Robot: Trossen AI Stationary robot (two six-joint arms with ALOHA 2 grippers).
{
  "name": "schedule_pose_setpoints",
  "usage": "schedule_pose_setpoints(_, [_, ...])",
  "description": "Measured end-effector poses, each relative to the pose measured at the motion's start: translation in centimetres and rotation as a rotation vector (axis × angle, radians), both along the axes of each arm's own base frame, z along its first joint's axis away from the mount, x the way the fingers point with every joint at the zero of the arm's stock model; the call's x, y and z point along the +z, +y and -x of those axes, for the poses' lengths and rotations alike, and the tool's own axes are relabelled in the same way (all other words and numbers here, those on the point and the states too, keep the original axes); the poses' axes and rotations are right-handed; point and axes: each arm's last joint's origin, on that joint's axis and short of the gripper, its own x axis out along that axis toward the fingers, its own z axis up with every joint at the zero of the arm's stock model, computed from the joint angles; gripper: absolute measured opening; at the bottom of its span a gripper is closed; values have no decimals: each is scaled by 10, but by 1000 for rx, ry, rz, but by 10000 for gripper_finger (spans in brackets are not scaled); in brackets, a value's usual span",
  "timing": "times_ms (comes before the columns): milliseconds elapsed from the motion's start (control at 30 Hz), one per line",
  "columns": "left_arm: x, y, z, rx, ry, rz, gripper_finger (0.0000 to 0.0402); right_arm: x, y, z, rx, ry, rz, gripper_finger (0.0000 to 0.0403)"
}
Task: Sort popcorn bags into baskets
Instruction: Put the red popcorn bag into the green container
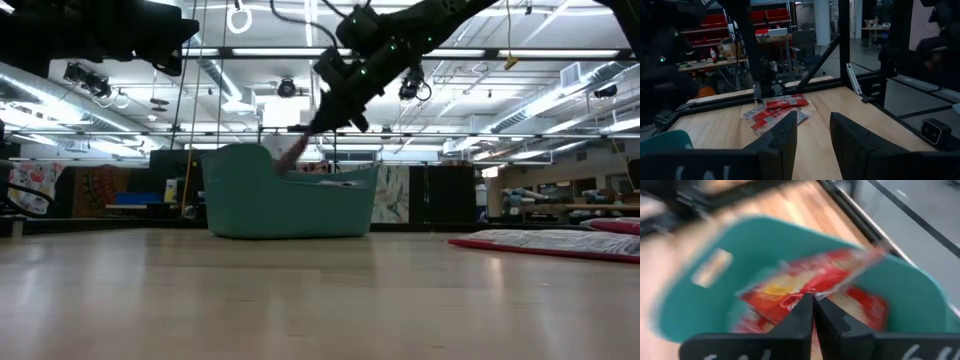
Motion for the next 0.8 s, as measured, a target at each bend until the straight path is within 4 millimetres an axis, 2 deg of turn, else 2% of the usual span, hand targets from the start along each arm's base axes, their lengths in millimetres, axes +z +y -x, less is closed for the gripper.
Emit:
schedule_pose_setpoints(200, [0, 0, 0, 0, 1, 0, 121, -11, -5, 15, -104, 154, -90, 58])
schedule_pose_setpoints(300, [0, 0, 0, 1, -1, 0, 121, -9, -1, 24, -118, 212, -144, 85])
schedule_pose_setpoints(433, [0, 1, 0, 30, 0, 6, 121, 5, 8, 37, -145, 243, -178, 113])
schedule_pose_setpoints(567, [0, 1, 0, 39, 4, 27, 121, 27, 22, 51, -194, 229, -178, 122])
schedule_pose_setpoints(800, [0, 1, 0, 41, 8, 28, 121, 56, 63, 69, -206, 207, -179, 122])
